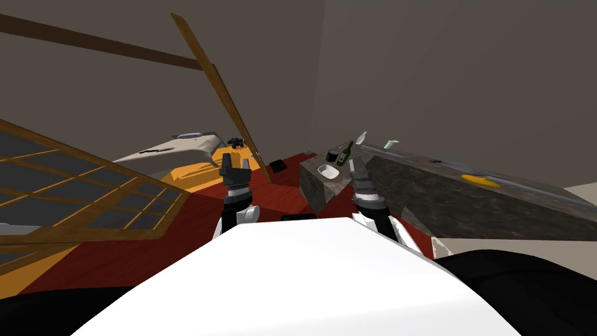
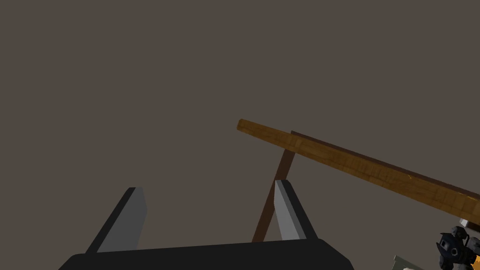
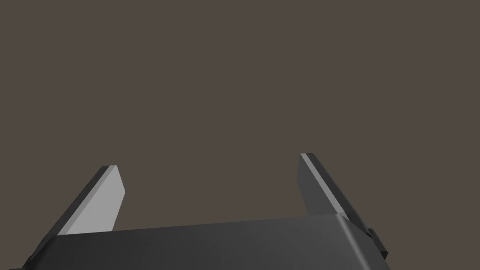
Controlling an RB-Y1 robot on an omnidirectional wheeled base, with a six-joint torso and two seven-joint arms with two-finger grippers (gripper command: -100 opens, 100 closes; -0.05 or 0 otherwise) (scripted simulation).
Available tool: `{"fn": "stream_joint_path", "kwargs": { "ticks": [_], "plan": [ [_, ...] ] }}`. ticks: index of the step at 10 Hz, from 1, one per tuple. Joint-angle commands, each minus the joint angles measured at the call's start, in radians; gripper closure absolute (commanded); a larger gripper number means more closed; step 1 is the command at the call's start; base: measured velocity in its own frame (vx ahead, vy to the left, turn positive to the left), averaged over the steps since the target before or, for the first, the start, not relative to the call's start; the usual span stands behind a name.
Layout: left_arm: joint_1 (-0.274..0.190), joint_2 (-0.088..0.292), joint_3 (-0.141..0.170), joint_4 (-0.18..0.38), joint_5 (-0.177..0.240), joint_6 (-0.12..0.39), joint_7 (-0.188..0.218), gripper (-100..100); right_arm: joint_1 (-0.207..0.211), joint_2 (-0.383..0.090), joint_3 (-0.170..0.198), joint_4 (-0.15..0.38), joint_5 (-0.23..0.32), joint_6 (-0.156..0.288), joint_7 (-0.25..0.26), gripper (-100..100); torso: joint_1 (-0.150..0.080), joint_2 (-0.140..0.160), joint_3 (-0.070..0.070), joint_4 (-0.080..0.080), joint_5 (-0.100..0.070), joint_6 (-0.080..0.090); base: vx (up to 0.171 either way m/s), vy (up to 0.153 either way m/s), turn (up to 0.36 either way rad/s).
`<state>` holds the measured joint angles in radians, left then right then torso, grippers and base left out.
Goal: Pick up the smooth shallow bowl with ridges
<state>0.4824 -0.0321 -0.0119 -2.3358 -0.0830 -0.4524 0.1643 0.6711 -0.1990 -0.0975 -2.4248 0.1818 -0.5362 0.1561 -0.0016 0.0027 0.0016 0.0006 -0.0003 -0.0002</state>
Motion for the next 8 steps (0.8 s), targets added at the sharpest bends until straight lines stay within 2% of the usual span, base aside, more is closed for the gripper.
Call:
{"fn": "stream_joint_path", "kwargs": {
  "ticks": [1, 2, 5, 6, 8],
  "plan": [
    [0.0, 0.0, 0.0, 0.0, 0.0, 0.0, 0.0, 0, 0.05, -0.034, -0.007, -0.016, 0.041, 0.026, 0.033, -100, 0.0, 0.0, 0.0, 0.0, 0.0, 0.0, -0.035, -0.025, 0.165],
    [0.0, 0.0, 0.0, 0.0, 0.0, 0.0, 0.0, 0, 0.056, -0.034, -0.007, -0.016, 0.041, 0.026, 0.033, -100, 0.0, 0.0, 0.0, 0.0, 0.0, 0.0, -0.028, -0.017, 0.046],
    [0.0, 0.0, 0.0, 0.0, 0.0, 0.0, 0.0, 0, 0.144, -0.1, -0.026, -0.034, 0.128, 0.081, 0.098, -100, 0.0, 0.0, 0.0, 0.0, 0.0, 0.0, -0.033, -0.013, 0.18],
    [0.0, 0.0, 0.0, 0.0, 0.0, 0.0, 0.0, 0, 0.151, -0.1, -0.026, -0.034, 0.128, 0.081, 0.098, -100, 0.0, 0.0, 0.0, 0.0, 0.0, 0.0, -0.028, -0.015, 0.045],
    [0.0, 0.0, 0.0, 0.0, 0.0, 0.0, 0.0, 0, 0.217, -0.143, -0.041, -0.042, 0.194, 0.121, 0.145, -100, 0.0, -0.001, 0.0, 0.0, 0.0, 0.0, -0.029, -0.013, 0.154]
  ]
}}
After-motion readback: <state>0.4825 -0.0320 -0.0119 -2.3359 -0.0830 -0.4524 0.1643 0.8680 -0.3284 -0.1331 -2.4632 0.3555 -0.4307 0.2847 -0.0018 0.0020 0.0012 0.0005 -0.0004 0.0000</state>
